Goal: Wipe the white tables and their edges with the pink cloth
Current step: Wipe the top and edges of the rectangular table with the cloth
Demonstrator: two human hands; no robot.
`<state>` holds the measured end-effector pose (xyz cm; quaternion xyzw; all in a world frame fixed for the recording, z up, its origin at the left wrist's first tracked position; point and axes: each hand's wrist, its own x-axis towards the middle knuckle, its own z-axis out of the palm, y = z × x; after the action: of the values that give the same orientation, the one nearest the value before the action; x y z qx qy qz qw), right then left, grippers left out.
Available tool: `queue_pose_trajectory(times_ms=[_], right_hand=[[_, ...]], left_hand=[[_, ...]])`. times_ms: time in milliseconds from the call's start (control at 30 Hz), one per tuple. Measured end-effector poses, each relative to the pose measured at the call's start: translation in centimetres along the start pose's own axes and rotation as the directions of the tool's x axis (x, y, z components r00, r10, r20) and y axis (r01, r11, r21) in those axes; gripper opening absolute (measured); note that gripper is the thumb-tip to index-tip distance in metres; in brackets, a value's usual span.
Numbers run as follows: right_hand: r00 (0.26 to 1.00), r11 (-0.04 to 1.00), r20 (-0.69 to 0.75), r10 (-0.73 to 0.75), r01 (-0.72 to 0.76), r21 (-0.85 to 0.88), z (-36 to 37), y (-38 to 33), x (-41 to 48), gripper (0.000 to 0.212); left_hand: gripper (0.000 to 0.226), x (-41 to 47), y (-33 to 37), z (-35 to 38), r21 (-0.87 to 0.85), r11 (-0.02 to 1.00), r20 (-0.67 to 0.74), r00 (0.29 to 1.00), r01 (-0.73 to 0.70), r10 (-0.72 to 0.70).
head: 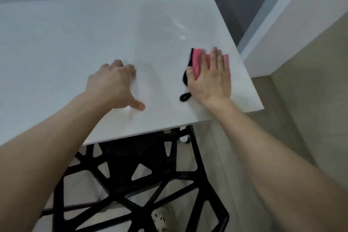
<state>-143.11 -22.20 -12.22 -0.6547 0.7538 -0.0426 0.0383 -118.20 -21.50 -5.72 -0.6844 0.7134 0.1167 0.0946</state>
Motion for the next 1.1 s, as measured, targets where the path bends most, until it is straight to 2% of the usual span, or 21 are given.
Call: queue_pose_trajectory(times_ms=[67, 133, 233, 300, 367, 433, 467, 500, 533, 567, 633, 700, 733, 767, 800, 867, 900, 933, 967, 1033, 1100], right_hand=[[0.966, 0.967, 0.048, -0.253, 0.251, 0.035, 0.5, -3.8, -1.9, 0.081], [0.894, 0.900, 0.099, -0.436, 0.432, 0.057, 0.0, -4.1, -3.4, 0.079], [0.821, 0.833, 0.144, -0.553, 0.546, 0.088, -0.9, 1.3, -3.1, 0.079], [0.873, 0.888, 0.167, -0.457, 0.459, 0.029, -1.6, 6.2, -1.5, 0.080], [0.964, 0.972, 0.141, -0.225, 0.232, -0.036, -1.9, 8.8, 1.2, 0.083], [0.996, 0.999, 0.085, 0.018, -0.014, -0.048, -1.4, 6.7, 4.1, 0.088], [0.994, 0.996, 0.062, 0.088, -0.086, -0.035, -1.1, 4.0, 5.0, 0.090], [0.995, 0.997, 0.056, 0.081, -0.080, -0.024, -0.7, 0.9, 5.2, 0.090], [0.998, 1.000, 0.066, -0.008, 0.009, -0.010, -0.3, -2.1, 4.6, 0.088], [0.984, 0.987, 0.085, -0.158, 0.159, -0.002, 0.1, -4.5, 3.2, 0.085], [0.871, 0.881, 0.141, -0.471, 0.473, 0.021, 0.2, -5.7, -0.5, 0.079], [0.751, 0.771, 0.188, -0.633, 0.633, 0.072, -0.5, -2.5, -2.3, 0.075], [0.737, 0.764, 0.218, -0.640, 0.642, 0.072, -1.0, -0.3, -2.1, 0.076], [0.774, 0.801, 0.232, -0.589, 0.597, 0.041, -1.4, 2.0, -1.1, 0.078], [0.849, 0.869, 0.213, -0.484, 0.496, -0.001, -1.6, 3.8, 0.3, 0.080], [0.979, 0.984, 0.121, -0.166, 0.173, -0.047, -1.5, 4.3, 3.7, 0.083], [0.998, 0.998, 0.067, -0.020, 0.024, -0.055, -0.9, 2.6, 5.3, 0.084], [0.998, 0.998, 0.035, 0.055, -0.054, -0.040, -0.4, -0.2, 6.4, 0.084], [0.999, 0.999, 0.027, 0.035, -0.034, -0.021, 0.3, -3.3, 6.9, 0.083], [0.972, 0.974, 0.066, -0.226, 0.226, 0.006, 1.1, -8.4, 6.7, 0.079], [0.864, 0.872, 0.122, -0.488, 0.489, 0.021, 1.0, -9.5, 5.2, 0.076]], left_hand=[[0.113, 0.3, 0.2, 0.0, 0.017, 1.000, 0.005, 1.000, -0.006, 0.006], [0.114, 0.4, 0.3, 0.0, 0.024, 1.000, 0.015, 1.000, -0.009, 0.009], [0.112, 0.3, 0.1, 0.3, 0.025, 1.000, 0.010, 1.000, -0.009, 0.009], [0.109, 0.2, 0.1, 0.3, 0.025, 1.000, 0.011, 1.000, -0.014, 0.014], [0.107, 0.0, 0.1, 0.3, 0.024, 1.000, 0.008, 1.000, -0.018, 0.018], [0.105, -0.1, 0.0, 0.3, 0.014, 1.000, 0.009, 1.000, -0.015, 0.015], [0.105, -0.1, 0.0, 0.3, 0.007, 1.000, 0.011, 1.000, -0.015, 0.015], [0.106, -0.2, 0.0, 0.3, 0.004, 1.000, 0.013, 1.000, -0.015, 0.015], [0.106, -0.2, 0.0, 0.2, 0.007, 1.000, 0.014, 1.000, -0.014, 0.014], [0.106, -0.2, 0.0, 0.2, 0.014, 1.000, 0.014, 1.000, -0.013, 0.013], [0.107, -0.2, 0.0, 0.1, 0.015, 1.000, 0.007, 1.000, -0.013, 0.013], [0.107, -0.3, 0.1, 0.1, 0.004, 1.000, 0.002, 1.000, -0.017, 0.017], [0.106, -0.4, 0.1, 0.1, 0.001, 1.000, 0.002, 1.000, -0.018, 0.018], [0.105, -0.5, 0.1, 0.2, -0.002, 1.000, -0.001, 1.000, -0.017, 0.017], [0.104, -0.6, 0.0, 0.3, -0.009, 1.000, -0.005, 1.000, -0.016, 0.016], [0.103, -0.7, -0.1, 0.5, -0.027, 0.999, -0.012, 1.000, -0.019, 0.018], [0.103, -0.6, -0.2, 0.6, -0.036, 0.999, -0.017, 1.000, -0.020, 0.019], [0.104, -0.5, -0.2, 0.6, -0.044, 0.999, -0.023, 1.000, -0.020, 0.019], [0.105, -0.6, -0.3, 0.7, -0.048, 0.999, -0.026, 0.999, -0.019, 0.018], [0.108, -0.6, -0.5, 0.9, -0.039, 0.999, -0.039, 0.999, -0.012, 0.010], [0.110, -0.6, -0.4, 0.9, -0.046, 0.999, -0.040, 0.999, -0.004, 0.002]])
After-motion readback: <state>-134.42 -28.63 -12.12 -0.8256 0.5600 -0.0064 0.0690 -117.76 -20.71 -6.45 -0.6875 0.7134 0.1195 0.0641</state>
